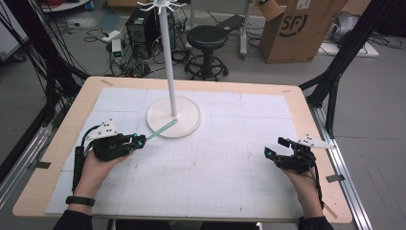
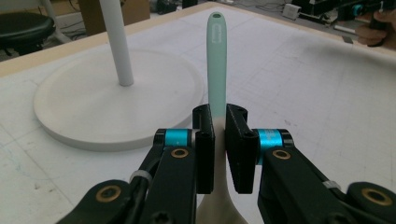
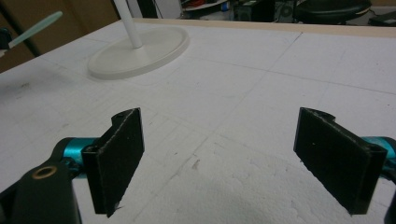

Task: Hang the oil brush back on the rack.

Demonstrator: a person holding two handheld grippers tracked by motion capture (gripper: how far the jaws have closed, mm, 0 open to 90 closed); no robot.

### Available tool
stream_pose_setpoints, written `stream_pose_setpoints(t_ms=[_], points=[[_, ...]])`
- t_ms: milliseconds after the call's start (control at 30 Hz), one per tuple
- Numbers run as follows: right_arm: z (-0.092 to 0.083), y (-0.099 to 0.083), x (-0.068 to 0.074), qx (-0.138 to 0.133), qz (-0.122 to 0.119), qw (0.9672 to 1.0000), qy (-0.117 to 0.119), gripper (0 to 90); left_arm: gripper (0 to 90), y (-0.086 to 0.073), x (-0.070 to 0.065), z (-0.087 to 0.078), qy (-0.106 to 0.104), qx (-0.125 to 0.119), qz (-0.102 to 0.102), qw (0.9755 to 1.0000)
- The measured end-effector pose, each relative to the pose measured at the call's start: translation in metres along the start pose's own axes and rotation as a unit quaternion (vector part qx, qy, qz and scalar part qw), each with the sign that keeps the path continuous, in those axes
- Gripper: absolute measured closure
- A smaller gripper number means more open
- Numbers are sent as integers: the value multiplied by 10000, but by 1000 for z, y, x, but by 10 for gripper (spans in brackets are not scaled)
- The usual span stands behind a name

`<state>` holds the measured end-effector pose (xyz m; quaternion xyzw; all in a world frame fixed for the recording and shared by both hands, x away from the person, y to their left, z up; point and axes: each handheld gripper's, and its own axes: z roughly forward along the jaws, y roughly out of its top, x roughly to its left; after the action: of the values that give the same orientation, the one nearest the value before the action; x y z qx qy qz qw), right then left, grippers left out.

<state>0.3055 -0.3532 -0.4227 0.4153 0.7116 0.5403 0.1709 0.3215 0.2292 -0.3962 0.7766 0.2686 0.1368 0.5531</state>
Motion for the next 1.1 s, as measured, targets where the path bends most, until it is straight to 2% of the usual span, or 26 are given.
stream_pose_setpoints(t_ms=[333,467,500,533,567,600,700,900,1000,1100], points=[[0,0,0,5,3,10000,0,154,824,33,-1,-23,126,-348,-22,9993],[0,0,0,7,23,10000,7,154,823,49,-1,-35,201,-558,-41,9982],[0,0,0,10,34,10000,5,154,824,58,-1,-41,219,-629,-26,9978],[0,0,0,10,34,10000,5,154,824,58,-1,-41,219,-629,-26,9978],[0,0,0,12,21,10000,4,154,824,66,-1,-46,246,-706,-15,9972],[0,0,0,12,21,10000,4,154,824,66,-1,-46,246,-706,-15,9972],[0,0,0,8,27,10000,5,154,824,82,-1,-54,339,-809,16,9961],[0,0,0,6,43,10000,4,154,823,100,1,-63,401,-909,25,9950],[0,0,0,12,57,10000,8,154,824,114,4,-70,469,-1055,-19,9933],[0,0,0,14,47,10000,16,154,824,121,7,-74,510,-1114,-48,9925]])
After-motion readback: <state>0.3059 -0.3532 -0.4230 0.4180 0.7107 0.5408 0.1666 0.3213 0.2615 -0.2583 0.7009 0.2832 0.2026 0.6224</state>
